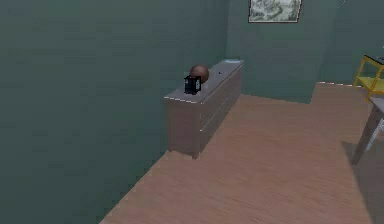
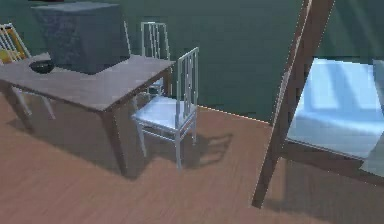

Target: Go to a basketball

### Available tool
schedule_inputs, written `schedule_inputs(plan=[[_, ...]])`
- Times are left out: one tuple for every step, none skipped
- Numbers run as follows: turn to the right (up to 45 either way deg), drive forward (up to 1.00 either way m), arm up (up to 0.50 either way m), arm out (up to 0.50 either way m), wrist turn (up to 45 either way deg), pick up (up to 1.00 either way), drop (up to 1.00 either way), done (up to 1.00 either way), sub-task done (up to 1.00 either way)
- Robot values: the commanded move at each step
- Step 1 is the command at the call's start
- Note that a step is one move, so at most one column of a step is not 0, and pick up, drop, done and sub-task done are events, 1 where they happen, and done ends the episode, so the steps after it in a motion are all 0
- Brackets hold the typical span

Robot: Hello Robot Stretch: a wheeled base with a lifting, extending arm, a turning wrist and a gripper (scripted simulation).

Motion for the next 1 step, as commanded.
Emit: schedule_inputs(plan=[[33.0,0.0,0.0,0.0,0.0,0.0,0.0,0.0,0.0]])
